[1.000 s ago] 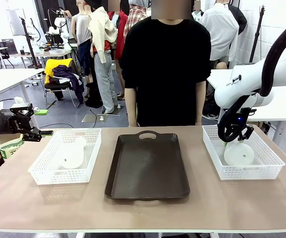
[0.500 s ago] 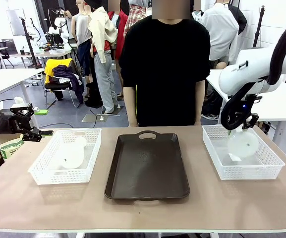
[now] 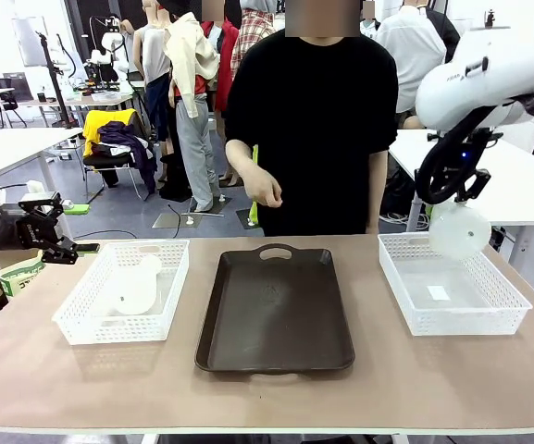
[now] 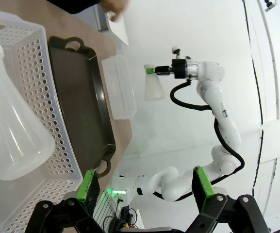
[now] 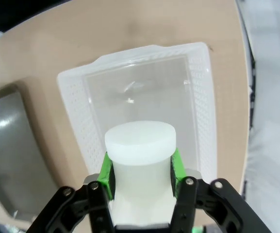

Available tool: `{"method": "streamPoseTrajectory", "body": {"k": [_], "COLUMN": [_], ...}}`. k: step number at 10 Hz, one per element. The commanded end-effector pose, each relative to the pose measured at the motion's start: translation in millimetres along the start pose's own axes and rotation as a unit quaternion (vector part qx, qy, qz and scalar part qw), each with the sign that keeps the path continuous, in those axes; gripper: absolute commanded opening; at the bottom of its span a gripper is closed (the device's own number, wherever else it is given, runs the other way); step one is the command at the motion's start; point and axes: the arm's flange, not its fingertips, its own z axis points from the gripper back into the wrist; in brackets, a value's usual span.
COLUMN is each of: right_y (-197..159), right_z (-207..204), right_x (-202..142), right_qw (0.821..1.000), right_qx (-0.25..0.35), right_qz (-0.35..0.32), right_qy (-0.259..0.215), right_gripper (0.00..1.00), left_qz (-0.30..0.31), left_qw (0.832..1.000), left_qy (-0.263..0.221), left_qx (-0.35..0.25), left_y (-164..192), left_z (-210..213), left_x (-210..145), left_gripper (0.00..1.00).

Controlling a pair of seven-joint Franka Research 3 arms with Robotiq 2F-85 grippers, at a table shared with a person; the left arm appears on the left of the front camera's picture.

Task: Prepare the laboratory tools.
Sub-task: While moving the picked Big flask to the Handle tray indicated by the person, stop as directed by the person.

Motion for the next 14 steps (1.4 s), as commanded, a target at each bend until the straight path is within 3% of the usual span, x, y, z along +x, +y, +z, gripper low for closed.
{"method": "streamPoseTrajectory", "body": {"k": [1,5,12,14], "right_y": [12.1,19.6,24.3,72.6], "right_z": [11.1,11.5,16.8,40.0], "right_x": [-26.0,-30.5,-28.4,-35.5], "right_qw": [0.999,0.998,0.999,0.998], "right_qx": [-0.011,-0.018,-0.001,0.005], "right_qz": [0.034,0.063,0.049,0.054], "right_qy": [-0.018,-0.002,-0.001,-0.022], "right_gripper": [0.0,0.0,0.0,0.0], "left_qz": [-0.002,-0.002,-0.002,-0.002], "left_qw": [1.0,1.0,1.0,1.0], "left_qy": [0.001,0.001,0.001,0.001], "left_qx": [0.004,0.004,0.004,0.004], "left_y": [-1.0,-1.0,-1.0,-1.0], "left_z": [1.5,1.5,1.5,1.5], "left_x": [-0.8,-0.8,-0.8,-0.8], "left_gripper": [1.0,1.0,1.0,1.0]}}
